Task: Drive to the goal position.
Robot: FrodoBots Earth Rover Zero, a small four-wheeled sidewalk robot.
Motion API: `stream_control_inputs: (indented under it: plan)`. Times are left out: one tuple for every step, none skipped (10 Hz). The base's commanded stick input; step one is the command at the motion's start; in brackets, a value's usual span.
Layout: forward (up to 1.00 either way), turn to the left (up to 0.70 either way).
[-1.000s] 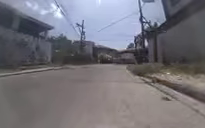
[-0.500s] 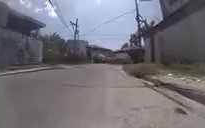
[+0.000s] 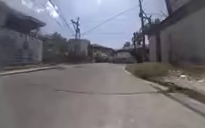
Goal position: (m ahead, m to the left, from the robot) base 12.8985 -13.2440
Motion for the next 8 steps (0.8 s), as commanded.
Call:
stream_control_inputs:
  plan:
    - [1.0,0.0]
    - [1.0,-0.14]
    - [1.0,-0.29]
    - [1.0,-0.37]
    - [1.0,0.0]
    - [1.0,0.0]
    - [1.0,0.0]
    - [1.0,0.0]
